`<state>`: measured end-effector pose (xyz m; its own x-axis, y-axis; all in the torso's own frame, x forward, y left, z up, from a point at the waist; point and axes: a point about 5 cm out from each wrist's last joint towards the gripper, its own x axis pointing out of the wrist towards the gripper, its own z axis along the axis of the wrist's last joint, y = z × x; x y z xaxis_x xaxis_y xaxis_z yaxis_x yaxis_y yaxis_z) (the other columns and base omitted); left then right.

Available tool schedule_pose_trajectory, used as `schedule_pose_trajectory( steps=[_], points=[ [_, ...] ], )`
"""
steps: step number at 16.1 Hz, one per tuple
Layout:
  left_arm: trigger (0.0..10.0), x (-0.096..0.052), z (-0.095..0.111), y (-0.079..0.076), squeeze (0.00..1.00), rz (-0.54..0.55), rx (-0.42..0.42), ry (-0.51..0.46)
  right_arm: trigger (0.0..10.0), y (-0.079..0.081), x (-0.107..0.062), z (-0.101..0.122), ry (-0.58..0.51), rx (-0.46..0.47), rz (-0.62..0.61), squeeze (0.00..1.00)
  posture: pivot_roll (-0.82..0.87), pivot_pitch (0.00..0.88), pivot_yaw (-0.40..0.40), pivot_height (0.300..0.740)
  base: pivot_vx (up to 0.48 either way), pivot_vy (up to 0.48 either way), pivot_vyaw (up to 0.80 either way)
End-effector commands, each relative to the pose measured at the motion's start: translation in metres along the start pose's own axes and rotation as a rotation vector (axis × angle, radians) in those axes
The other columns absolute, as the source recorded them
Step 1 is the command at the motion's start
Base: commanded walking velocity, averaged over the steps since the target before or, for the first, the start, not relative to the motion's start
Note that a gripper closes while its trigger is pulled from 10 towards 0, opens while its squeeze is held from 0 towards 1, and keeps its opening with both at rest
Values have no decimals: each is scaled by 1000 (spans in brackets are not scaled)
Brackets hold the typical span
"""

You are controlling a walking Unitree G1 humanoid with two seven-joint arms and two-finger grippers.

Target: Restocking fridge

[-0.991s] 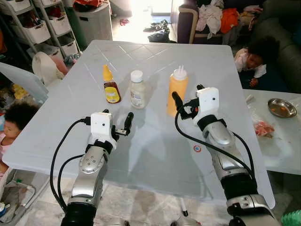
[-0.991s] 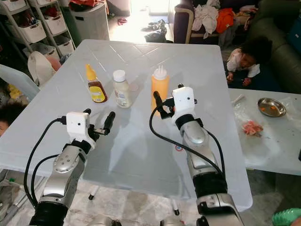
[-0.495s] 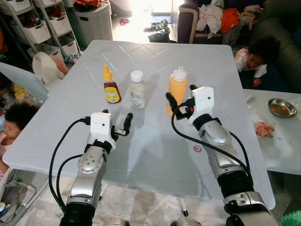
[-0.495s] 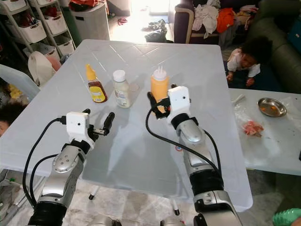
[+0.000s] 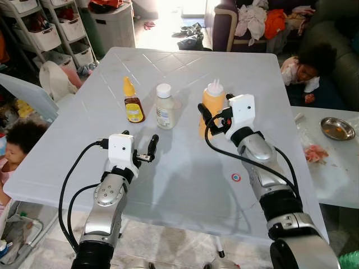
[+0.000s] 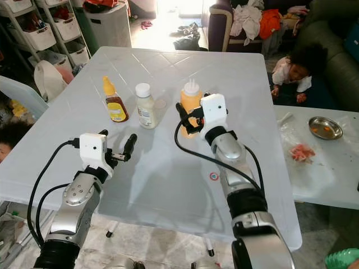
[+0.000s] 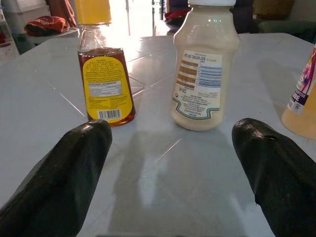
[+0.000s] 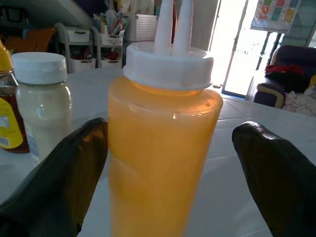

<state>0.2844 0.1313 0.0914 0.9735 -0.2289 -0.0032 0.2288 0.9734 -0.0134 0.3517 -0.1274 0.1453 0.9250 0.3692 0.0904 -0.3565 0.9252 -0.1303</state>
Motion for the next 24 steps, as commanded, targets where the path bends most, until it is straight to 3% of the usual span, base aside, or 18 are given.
schedule_pose_trajectory(
  steps=[1, 5, 11, 13, 14, 24],
  points=[
    [10000, 2, 3, 0, 0, 3, 7, -5, 10000, -5, 5, 9, -30, -3, -17, 0, -50, 0, 53, 740, 0, 0, 0],
    [10000, 3, 5, 0, 0, 5, 5, -9, 10000, -10, 16, 15, -31, 28, -26, 0, -52, 0, 56, 740, 0, 0, 0],
    [10000, 5, 5, 0, 0, 7, 7, -11, 10000, -3, 31, 21, -21, 78, 10, 0, -47, 0, 52, 740, 0, 0, 0],
    [10000, 4, 4, 0, 0, 9, 8, -8, 1412, 1, 34, 20, -12, 79, 21, 0, -45, 0, 49, 740, 0, 0, 0],
    [10000, 4, 4, 1, 0, 11, 8, -7, 0, 3, 35, 19, -10, 81, 24, 0, -45, 0, 48, 740, 0, 0, 0],
    [10000, 6, 4, -1, 0, 7, 7, -11, 0, 1, 32, 14, -4, 98, 12, 0, -51, 0, 49, 740, 0, 0, 0]
  ],
)
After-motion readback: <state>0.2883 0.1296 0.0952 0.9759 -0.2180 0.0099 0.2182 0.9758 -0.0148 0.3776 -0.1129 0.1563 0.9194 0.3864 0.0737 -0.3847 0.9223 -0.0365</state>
